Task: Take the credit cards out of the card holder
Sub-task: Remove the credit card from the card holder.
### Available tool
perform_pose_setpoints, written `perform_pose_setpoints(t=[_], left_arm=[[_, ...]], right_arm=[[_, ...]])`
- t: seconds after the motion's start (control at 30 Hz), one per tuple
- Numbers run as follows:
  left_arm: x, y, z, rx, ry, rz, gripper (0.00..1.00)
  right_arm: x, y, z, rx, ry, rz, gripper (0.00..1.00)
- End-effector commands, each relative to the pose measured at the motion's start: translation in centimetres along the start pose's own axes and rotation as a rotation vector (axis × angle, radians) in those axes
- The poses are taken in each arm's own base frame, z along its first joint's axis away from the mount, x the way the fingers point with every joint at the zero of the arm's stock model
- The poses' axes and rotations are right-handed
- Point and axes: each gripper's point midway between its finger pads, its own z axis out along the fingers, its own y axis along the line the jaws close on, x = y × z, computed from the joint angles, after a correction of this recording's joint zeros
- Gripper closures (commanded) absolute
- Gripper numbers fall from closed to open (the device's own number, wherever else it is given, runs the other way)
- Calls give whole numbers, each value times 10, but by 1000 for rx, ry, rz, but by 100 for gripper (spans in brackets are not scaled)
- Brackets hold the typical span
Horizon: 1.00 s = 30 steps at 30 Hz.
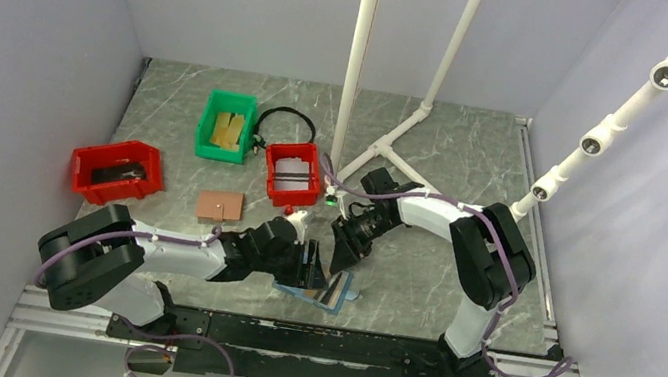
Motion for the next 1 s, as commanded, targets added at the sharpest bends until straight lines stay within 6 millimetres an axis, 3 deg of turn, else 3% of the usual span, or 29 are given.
perform_pose_setpoints(t=[0.0,0.2,0.63,0.77,0.87,0.97], left_arm=[[-1,6,0,-29,-8,20,34],[0,3,0,-15,-6,24,33],[-7,-1,-3,-13,-29,47,29],[-7,6,-3,-54,-31,32,36],[-8,11,-6,-86,-38,22,50],[-10,12,-10,-99,-50,18,54]], right_arm=[[-17,23,-6,-100,-44,-61,62],[-16,19,-3,-90,-40,-38,62],[-19,34,-2,-193,-62,-9,64],[-20,34,-3,-192,-65,-9,62],[-20,30,-3,-171,-61,-9,58],[-21,23,-5,-130,-64,-10,53]])
